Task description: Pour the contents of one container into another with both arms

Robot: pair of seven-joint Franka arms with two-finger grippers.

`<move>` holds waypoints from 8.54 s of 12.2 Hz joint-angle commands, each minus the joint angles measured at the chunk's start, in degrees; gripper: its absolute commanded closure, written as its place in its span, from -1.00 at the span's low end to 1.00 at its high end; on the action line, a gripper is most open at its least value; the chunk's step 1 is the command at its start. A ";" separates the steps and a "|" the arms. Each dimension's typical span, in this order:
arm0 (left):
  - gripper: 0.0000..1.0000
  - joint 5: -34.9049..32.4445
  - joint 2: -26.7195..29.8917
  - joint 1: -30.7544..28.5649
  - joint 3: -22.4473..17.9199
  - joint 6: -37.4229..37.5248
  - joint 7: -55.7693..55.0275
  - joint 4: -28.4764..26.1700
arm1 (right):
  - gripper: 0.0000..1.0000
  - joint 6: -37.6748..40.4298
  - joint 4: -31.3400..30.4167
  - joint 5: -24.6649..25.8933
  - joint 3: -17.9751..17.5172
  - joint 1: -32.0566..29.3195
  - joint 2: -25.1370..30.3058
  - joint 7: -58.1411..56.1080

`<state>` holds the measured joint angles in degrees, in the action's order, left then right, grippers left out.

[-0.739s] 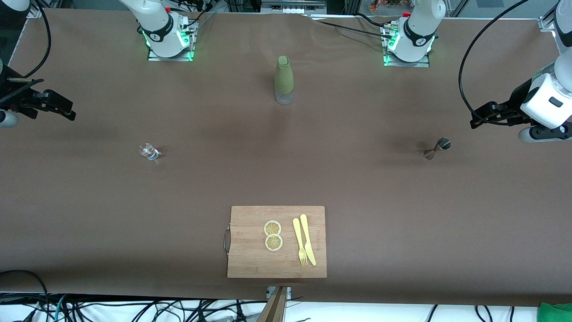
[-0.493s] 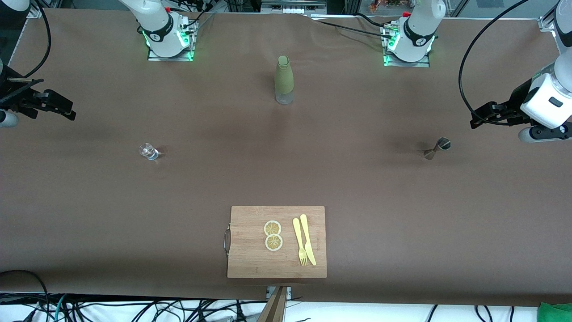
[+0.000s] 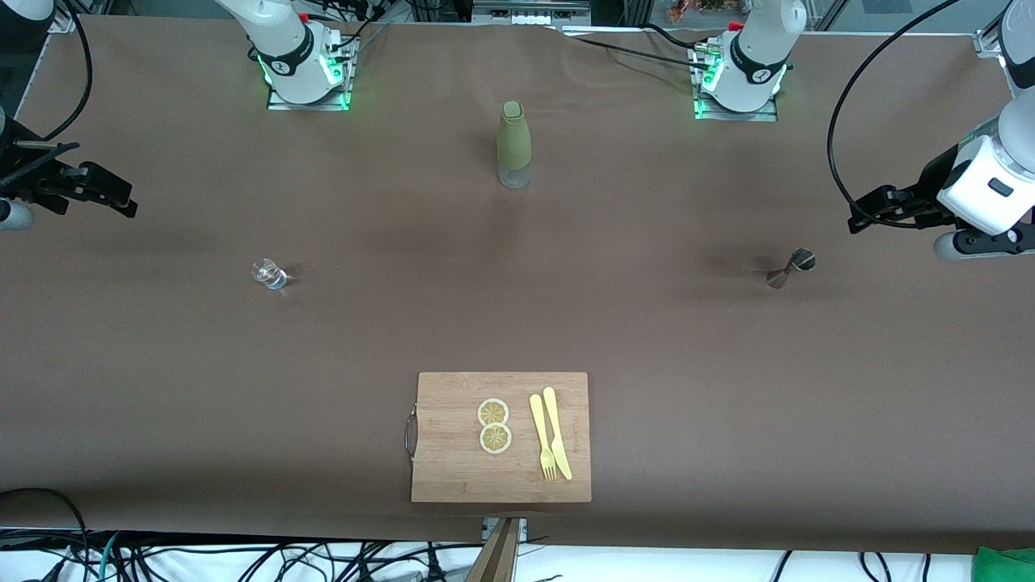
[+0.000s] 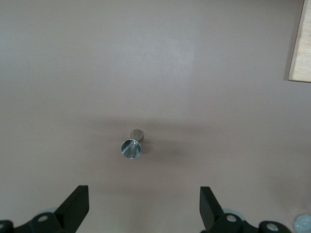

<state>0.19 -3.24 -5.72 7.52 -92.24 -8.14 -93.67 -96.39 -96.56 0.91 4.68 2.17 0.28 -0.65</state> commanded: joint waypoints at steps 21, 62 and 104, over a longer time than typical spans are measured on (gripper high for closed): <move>-1.00 0.60 0.07 0.45 0.04 0.30 6.38 -0.20 | -1.00 0.77 0.58 -0.12 -0.11 -0.24 -0.11 -0.49; -0.97 35.82 -27.25 -30.84 -1.37 -4.35 120.08 -12.14 | -1.00 15.97 -1.35 -49.07 2.09 -23.97 -36.91 -122.71; 1.00 56.68 -39.22 -30.22 -0.84 -5.67 157.21 -19.01 | -1.00 17.73 3.57 -62.88 -0.64 -22.48 -57.77 -148.15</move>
<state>55.03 -42.81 -36.36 7.00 -97.53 147.33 -112.39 -79.89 -93.60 -61.79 4.03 -20.30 -56.77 -147.32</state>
